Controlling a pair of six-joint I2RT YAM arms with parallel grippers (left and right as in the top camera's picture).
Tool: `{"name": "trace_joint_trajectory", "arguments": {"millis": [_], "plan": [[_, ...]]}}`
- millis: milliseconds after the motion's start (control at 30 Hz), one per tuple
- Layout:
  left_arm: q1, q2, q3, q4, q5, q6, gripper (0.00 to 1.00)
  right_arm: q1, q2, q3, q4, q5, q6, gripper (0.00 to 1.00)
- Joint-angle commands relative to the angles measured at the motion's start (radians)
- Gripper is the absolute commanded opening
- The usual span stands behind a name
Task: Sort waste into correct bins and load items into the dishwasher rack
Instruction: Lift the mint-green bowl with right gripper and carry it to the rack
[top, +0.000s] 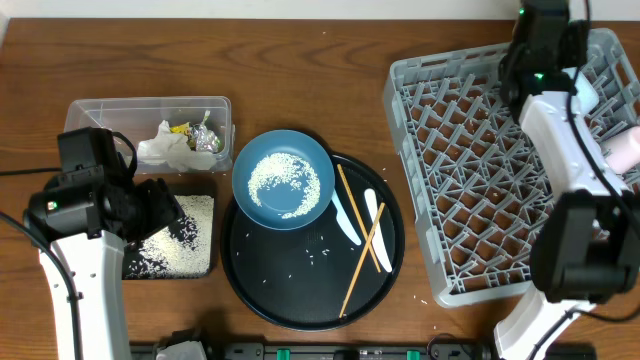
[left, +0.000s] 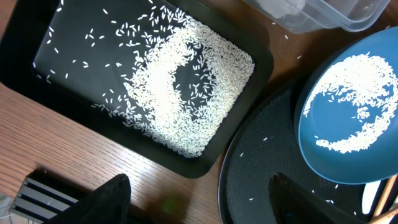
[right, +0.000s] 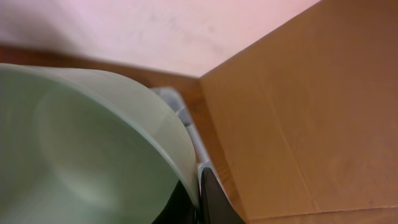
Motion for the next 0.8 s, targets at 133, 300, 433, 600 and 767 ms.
{"name": "trace_joint_trajectory", "arguments": {"millis": [133, 300, 433, 600, 767], "plan": [[0.004, 0.006, -0.004, -0.005, -0.011, -0.01, 0.72, -0.003, 0.117, 0.002, -0.003, 0.129, -0.036, 0.01], [0.004, 0.006, -0.004, 0.006, -0.011, -0.01, 0.73, 0.023, 0.128, 0.002, -0.067, 0.124, 0.03, 0.01], [0.004, 0.006, -0.004, 0.009, -0.011, -0.01, 0.72, 0.052, 0.128, 0.002, -0.14, 0.123, 0.091, 0.01], [0.004, 0.006, -0.004, 0.009, -0.011, -0.01, 0.72, 0.096, 0.128, 0.002, -0.247, 0.123, 0.17, 0.01], [0.004, 0.006, -0.004, 0.009, -0.011, -0.01, 0.72, 0.131, 0.128, 0.002, -0.33, 0.122, 0.24, 0.2]]}}
